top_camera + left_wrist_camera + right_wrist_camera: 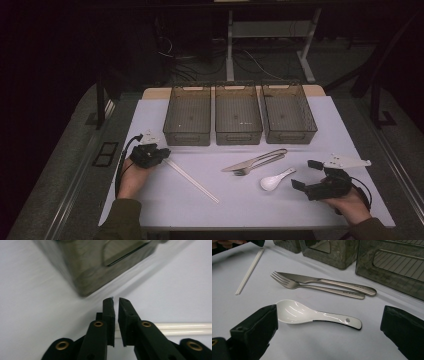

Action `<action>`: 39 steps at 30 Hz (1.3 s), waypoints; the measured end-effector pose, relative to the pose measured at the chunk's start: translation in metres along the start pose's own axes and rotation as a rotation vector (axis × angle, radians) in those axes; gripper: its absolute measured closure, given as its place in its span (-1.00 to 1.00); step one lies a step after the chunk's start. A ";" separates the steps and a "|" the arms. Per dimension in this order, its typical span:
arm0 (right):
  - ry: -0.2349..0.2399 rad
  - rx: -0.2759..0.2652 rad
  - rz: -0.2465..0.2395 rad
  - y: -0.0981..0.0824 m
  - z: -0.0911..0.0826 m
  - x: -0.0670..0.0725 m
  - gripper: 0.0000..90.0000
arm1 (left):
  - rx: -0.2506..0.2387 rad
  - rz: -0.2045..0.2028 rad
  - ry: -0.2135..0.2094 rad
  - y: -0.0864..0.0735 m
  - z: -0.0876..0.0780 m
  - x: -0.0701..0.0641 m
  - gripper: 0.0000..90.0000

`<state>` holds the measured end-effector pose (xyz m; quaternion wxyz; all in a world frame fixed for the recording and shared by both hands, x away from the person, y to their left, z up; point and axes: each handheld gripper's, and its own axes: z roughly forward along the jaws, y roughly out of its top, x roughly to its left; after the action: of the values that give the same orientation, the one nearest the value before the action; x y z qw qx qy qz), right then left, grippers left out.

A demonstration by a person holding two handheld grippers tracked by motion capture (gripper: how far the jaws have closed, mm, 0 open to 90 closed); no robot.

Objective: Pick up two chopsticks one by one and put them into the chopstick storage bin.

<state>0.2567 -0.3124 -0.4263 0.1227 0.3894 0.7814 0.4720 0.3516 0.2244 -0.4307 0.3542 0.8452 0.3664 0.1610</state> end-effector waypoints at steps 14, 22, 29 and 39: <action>0.001 0.001 0.001 0.000 0.000 0.000 -0.97 | 0.014 0.274 -0.282 0.011 -0.010 -0.082 0.62; 0.000 0.002 0.004 0.000 0.000 0.000 -0.97 | -0.006 0.352 -0.443 0.023 0.004 -0.134 0.66; 0.000 0.003 0.004 0.000 0.000 0.000 -0.97 | 0.032 0.403 -0.493 0.026 0.016 -0.158 0.71; 0.001 0.002 0.005 0.000 0.000 0.000 -0.97 | 0.082 0.415 -0.496 0.022 0.027 -0.160 0.76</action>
<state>0.2566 -0.3125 -0.4263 0.1209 0.3915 0.7808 0.4717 0.2677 0.0834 -0.4356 0.3576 0.9290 0.0950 0.0042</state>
